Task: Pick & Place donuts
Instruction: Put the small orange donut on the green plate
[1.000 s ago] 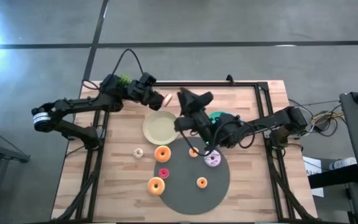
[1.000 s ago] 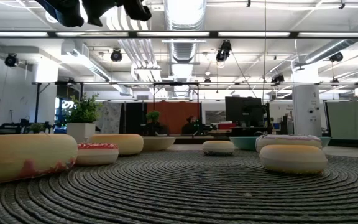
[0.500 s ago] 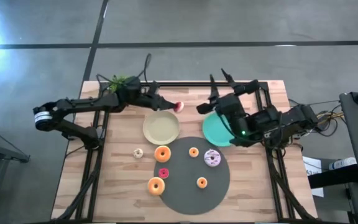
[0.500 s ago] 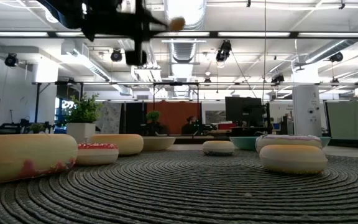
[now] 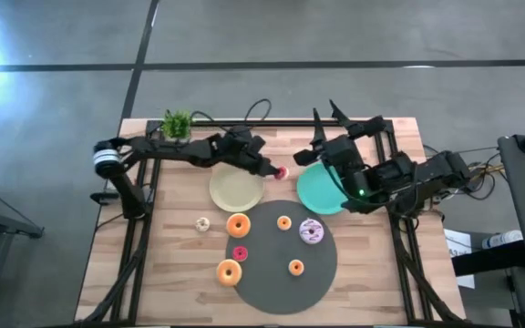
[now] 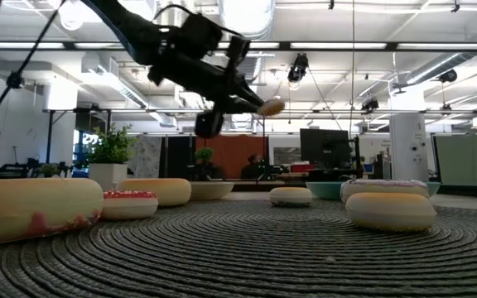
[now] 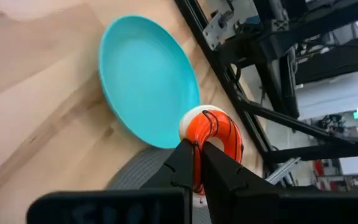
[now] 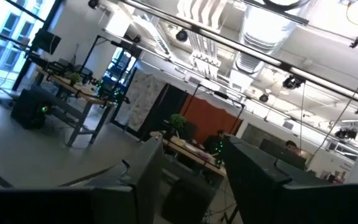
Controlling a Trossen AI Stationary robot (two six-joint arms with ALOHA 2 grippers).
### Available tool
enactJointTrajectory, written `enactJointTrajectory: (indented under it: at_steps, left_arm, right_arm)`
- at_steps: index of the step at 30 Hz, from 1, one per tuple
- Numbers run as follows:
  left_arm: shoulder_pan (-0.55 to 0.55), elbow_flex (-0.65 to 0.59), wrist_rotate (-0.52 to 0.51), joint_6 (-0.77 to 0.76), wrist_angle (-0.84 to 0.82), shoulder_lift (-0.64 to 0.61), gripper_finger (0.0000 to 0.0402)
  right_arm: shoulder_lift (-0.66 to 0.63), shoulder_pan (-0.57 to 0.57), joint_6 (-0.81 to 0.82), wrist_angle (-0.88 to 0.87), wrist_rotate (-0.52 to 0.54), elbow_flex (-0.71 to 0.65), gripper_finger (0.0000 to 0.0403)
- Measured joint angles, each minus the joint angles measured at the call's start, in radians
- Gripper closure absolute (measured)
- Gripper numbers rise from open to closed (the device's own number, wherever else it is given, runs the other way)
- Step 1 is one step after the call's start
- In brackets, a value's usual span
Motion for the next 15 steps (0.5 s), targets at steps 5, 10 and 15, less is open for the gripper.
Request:
enactJointTrajectory:
  at_steps: [5,10,15]
  left_arm:
    - [-0.031,0.144,-0.002,0.036,-0.034,0.159,0.0401]
    - [-0.071,0.367,-0.073,0.192,-0.259,0.316,0.0401]
    - [-0.071,0.561,-0.122,0.305,-0.436,0.455,0.0401]
  right_arm:
    - [-0.018,0.000,-0.001,0.002,0.000,-0.012,0.0243]
    - [-0.027,0.000,-0.004,0.003,0.000,-0.012,0.0243]
    - [-0.030,0.000,-0.004,0.001,0.000,-0.013,0.0243]
